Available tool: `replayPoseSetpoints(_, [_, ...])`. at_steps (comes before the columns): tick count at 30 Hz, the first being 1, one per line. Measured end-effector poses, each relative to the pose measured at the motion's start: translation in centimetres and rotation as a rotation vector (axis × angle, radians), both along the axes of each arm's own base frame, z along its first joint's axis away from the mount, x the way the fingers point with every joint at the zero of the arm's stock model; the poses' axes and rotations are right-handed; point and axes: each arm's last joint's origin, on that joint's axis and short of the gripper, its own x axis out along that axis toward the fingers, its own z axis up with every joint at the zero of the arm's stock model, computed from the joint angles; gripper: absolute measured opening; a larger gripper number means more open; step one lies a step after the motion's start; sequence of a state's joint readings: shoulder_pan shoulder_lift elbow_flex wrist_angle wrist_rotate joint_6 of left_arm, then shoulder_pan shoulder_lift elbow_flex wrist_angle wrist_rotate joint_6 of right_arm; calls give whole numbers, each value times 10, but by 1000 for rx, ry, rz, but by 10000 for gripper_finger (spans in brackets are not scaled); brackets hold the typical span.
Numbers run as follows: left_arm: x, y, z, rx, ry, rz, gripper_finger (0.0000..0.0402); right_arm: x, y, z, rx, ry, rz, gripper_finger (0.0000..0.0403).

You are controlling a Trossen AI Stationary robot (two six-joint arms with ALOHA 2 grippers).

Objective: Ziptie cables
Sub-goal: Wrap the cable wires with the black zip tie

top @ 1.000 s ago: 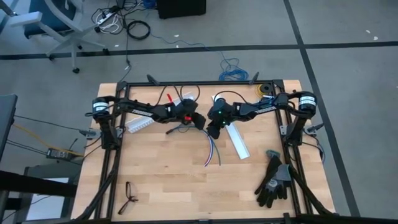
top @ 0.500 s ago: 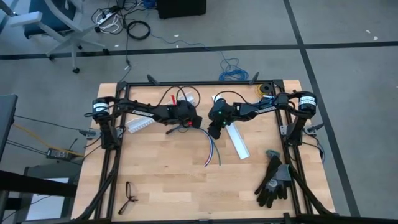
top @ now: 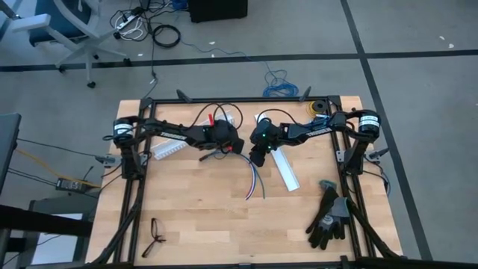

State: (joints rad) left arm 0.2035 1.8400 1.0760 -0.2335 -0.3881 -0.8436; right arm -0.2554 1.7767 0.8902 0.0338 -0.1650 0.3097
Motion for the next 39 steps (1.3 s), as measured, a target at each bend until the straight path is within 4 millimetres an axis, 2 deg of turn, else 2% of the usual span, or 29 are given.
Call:
replayPoseSetpoints(6, [2,-1,-16,-28,45,-30,54,0,0,0,0,-1,0,103])
replayPoseSetpoints(15, [3,2,-16,-8,45,-28,82,0,0,0,1,-2,-1,103])
replayPoseSetpoints(24, [8,3,-29,-18,44,-32,97,1,4,0,6,-2,10,103])
replayPoseSetpoints(27, [9,3,-33,-11,61,-44,80,1,4,0,6,-2,11,103])
replayPoseSetpoints(32, [7,3,-35,0,97,-65,10,1,4,0,4,-2,10,103])
replayPoseSetpoints(39, [5,0,-28,61,145,-133,3,2,8,0,5,-1,19,103])
